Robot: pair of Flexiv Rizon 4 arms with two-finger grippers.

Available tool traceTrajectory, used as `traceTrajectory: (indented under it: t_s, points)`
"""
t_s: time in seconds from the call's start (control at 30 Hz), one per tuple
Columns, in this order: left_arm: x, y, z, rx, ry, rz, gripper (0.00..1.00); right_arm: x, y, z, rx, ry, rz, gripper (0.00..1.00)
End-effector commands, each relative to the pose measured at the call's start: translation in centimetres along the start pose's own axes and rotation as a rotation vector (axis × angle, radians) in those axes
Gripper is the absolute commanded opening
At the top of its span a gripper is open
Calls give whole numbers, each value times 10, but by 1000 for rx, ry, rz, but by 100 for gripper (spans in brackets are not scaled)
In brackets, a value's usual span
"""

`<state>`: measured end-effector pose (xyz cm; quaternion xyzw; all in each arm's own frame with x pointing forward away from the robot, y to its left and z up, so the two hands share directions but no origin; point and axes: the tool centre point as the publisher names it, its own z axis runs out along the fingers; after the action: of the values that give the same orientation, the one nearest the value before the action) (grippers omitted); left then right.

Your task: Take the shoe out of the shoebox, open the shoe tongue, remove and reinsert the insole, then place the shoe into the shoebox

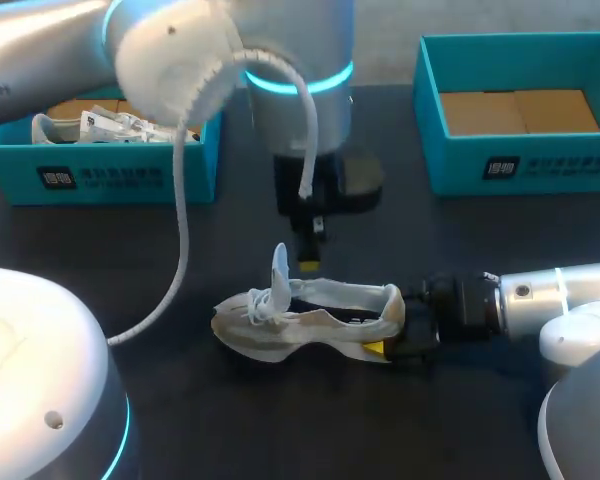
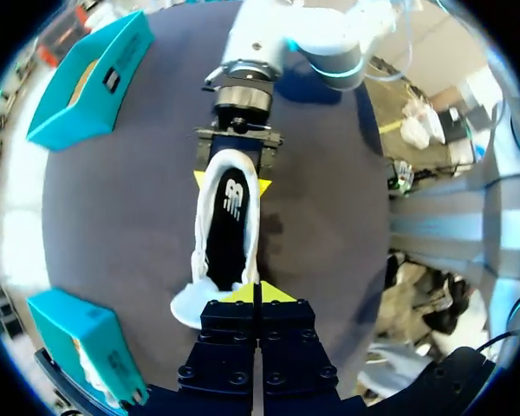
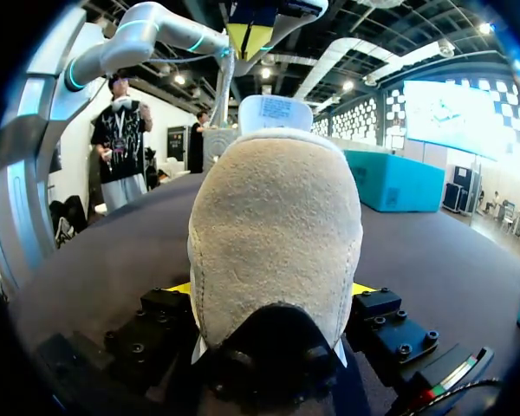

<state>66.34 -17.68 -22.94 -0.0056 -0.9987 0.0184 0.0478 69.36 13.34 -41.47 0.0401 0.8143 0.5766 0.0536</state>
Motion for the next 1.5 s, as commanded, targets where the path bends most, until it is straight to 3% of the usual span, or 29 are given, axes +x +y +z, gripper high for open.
traceTrajectory:
  t_s: [0.03,0.47,0.67,0.83,1.07,1.3,1.5]
  points:
    - [3,-13,13,-15,-30,81,0,0,1,2,6,0,0,0]
    - [3,-13,13,-15,-30,81,0,0,1,2,6,0,0,0]
    - [-21,-42,49,43,9,176,0,0,1,2,6,0,0,0]
    - [-38,-55,77,30,38,207,0,0,1,2,6,0,0,0]
    - [-31,-54,97,57,35,277,0,0,1,2,6,0,0,0]
    - [-26,-40,118,95,22,297,0,0,1,2,6,0,0,0]
    - [-26,-40,118,95,22,297,0,0,1,2,6,0,0,0]
